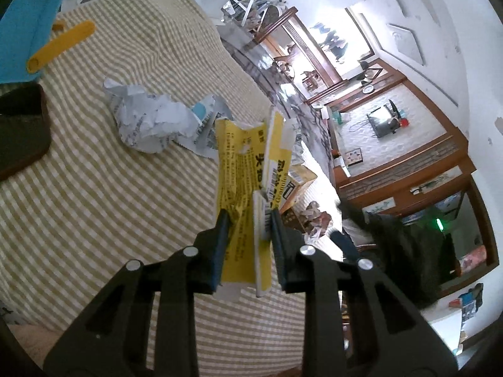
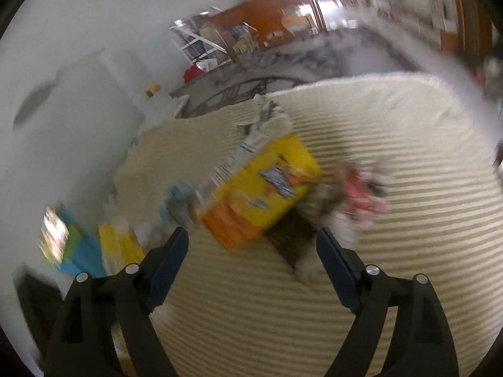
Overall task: Collect trash
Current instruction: 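Grasp the yellow paper packaging with the left tool, then grasp the yellow iced-tea carton with the right tool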
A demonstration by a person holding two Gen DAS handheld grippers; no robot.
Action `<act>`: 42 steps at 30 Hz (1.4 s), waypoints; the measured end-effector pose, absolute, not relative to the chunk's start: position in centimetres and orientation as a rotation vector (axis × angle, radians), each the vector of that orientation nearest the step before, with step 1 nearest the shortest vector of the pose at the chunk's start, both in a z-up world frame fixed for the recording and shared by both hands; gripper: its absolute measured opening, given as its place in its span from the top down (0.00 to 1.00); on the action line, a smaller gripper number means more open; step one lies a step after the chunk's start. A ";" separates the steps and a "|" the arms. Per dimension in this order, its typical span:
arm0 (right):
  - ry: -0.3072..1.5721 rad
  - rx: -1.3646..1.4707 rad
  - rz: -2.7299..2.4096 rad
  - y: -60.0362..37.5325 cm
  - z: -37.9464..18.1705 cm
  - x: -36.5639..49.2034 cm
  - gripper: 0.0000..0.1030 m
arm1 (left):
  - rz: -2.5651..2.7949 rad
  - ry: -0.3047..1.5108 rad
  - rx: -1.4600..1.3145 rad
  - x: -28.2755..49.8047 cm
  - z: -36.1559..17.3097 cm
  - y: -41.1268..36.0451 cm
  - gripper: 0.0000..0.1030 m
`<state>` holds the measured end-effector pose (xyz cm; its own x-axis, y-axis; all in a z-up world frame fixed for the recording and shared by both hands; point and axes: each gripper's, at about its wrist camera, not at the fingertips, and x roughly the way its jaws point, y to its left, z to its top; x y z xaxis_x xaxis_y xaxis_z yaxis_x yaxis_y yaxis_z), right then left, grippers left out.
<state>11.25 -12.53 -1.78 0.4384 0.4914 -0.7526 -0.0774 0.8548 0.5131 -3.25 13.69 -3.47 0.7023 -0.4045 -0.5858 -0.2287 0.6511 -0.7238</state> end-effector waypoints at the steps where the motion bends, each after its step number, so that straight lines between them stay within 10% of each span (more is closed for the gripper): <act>1: 1.091 0.499 0.359 -12.2 -2.3 12.6 0.22 | -0.117 0.814 -0.884 -3.2 -3.5 13.7 0.75; 14: 1.217 0.592 0.229 -11.0 -5.8 18.5 0.17 | -0.156 0.874 -0.900 -2.2 -4.9 13.1 0.75; 27: 1.196 0.547 0.405 -12.3 -4.2 15.6 1.00 | -0.186 0.929 -0.876 -0.9 -5.2 12.4 0.75; 35: 1.183 0.542 0.401 -14.4 -3.1 13.3 0.94 | -0.187 0.962 -0.873 -0.7 -5.7 12.0 0.75; 39: 1.153 0.550 0.394 -13.9 -2.6 13.7 0.54 | -0.184 0.987 -0.862 -0.3 -6.0 11.5 0.74; 42: 1.158 0.518 0.398 -12.4 -2.7 14.4 0.42 | -0.180 1.010 -0.857 0.1 -6.1 11.3 0.73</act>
<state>14.42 -12.45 -2.69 0.3541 0.5492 -0.7570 -0.0325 0.8162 0.5769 0.11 11.28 -6.15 0.5479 -0.5031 -0.6683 -0.2408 0.6703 -0.7019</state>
